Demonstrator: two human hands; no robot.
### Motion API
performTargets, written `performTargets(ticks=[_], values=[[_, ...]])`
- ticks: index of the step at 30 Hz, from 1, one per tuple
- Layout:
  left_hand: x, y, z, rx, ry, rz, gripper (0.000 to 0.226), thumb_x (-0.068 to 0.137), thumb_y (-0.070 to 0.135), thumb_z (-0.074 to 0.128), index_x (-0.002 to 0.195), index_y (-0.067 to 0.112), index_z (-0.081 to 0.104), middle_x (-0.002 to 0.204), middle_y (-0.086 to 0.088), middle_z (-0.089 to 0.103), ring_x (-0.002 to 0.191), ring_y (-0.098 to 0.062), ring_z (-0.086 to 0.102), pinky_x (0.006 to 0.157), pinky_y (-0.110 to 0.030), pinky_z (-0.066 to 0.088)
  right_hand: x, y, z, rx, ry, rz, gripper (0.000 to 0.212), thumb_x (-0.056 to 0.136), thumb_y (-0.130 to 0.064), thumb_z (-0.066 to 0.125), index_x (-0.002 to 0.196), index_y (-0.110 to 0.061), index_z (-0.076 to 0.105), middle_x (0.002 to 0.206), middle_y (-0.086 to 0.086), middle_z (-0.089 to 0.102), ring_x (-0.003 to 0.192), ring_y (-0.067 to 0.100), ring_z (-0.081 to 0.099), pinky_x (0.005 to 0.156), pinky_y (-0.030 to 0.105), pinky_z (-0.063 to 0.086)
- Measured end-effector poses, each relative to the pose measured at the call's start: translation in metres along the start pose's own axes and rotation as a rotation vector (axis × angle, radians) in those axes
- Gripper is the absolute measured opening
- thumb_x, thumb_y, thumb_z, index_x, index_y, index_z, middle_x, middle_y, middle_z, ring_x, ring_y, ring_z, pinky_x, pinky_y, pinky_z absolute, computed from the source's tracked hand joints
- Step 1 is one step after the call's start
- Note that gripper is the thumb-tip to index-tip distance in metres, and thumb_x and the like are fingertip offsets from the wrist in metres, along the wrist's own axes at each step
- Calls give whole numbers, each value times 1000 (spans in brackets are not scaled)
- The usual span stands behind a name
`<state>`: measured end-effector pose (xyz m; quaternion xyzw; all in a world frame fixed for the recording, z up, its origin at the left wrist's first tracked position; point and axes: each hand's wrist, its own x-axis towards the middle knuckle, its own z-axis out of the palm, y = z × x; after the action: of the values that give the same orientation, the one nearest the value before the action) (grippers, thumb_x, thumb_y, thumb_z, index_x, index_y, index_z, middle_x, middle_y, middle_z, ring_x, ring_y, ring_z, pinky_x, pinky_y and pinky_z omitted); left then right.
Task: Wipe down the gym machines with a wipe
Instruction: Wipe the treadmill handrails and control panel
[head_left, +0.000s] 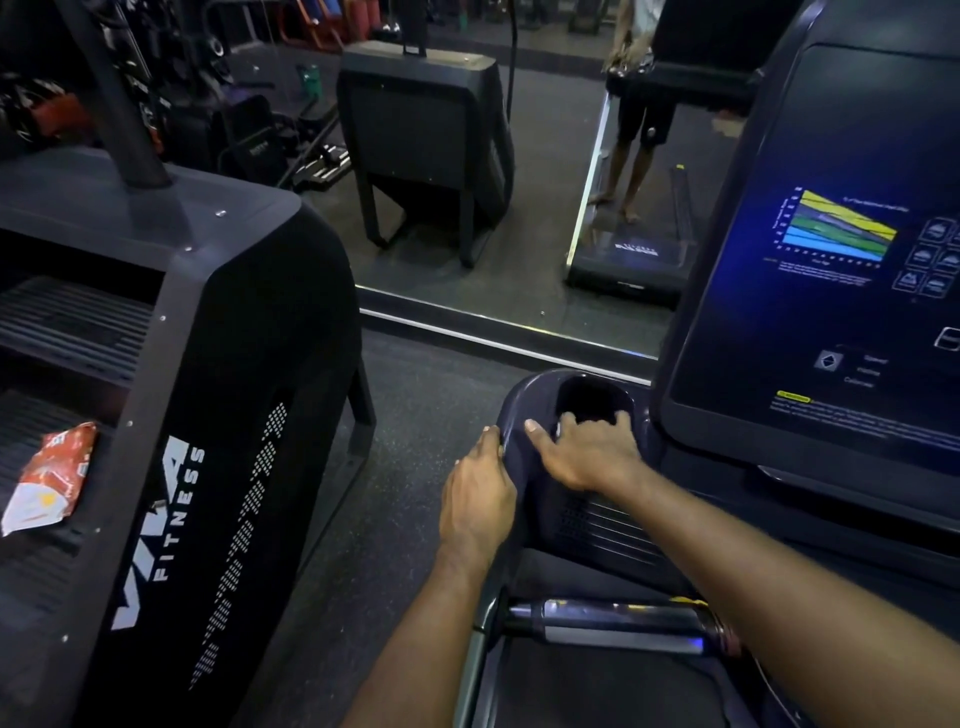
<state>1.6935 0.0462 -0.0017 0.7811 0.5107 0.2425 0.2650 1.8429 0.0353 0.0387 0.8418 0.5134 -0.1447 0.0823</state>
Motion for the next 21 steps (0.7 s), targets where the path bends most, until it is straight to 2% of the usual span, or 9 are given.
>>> performTargets(ticks=[3,6,9,12,14,16,18,19,21], values=[[-1,2,-2,9,-5,-16,35,106,11,36,138,14,50,112,-16,70,100,-35,66,83,-45,48,-2,18,-8,-216,-97,-5,96,95,-72,-5,148,-9,46,141,13,59,143,30,41,123,50,-5],[-1,2,-3,-2,-7,-31,35,107,12,35,138,14,49,113,-15,69,100,-33,66,84,-43,48,2,26,-12,-373,-181,-31,104,93,-73,-9,151,-5,43,155,17,43,153,30,22,123,49,-10],[-1,2,-4,-11,-11,-34,34,107,13,35,137,14,50,112,-14,70,99,-31,66,82,-39,47,6,25,-18,-327,-270,-15,101,92,-76,-6,155,-7,33,166,20,18,156,30,0,121,48,-15],[-1,3,-5,-7,-10,-31,34,107,13,35,137,13,50,112,-15,70,99,-32,66,80,-39,46,12,29,-18,-281,-261,5,97,92,-78,-1,160,-11,17,168,17,6,156,30,-7,120,45,-17],[-1,4,-5,3,-14,-30,34,107,13,35,137,14,50,111,-14,70,99,-32,66,80,-39,47,16,30,-11,-298,-261,2,89,91,-78,-5,161,-27,15,165,21,18,156,31,1,120,48,-18],[-2,3,-4,1,-10,-34,34,107,13,35,137,14,50,110,-14,70,98,-31,67,80,-40,48,17,25,-6,-330,-218,-5,85,91,-72,-13,155,-41,33,149,20,50,150,33,27,120,52,-14],[-2,2,-5,-9,-7,-32,35,107,14,35,138,14,50,110,-14,70,98,-32,67,81,-42,49,12,15,-9,-300,-109,-24,102,90,-73,-14,134,-26,66,123,12,69,131,28,53,122,48,8],[-2,2,-4,-16,-8,-29,35,107,14,35,138,13,49,110,-15,70,99,-32,67,81,-43,50,10,10,-11,-253,-61,-15,103,92,-74,-9,126,-18,71,121,11,70,125,29,57,116,45,22],[-1,3,-5,-27,-7,-20,34,107,13,35,137,12,50,111,-16,70,99,-33,66,83,-44,51,12,0,-10,-92,-28,-3,95,96,-74,3,127,-12,69,129,13,66,123,33,58,105,43,36]])
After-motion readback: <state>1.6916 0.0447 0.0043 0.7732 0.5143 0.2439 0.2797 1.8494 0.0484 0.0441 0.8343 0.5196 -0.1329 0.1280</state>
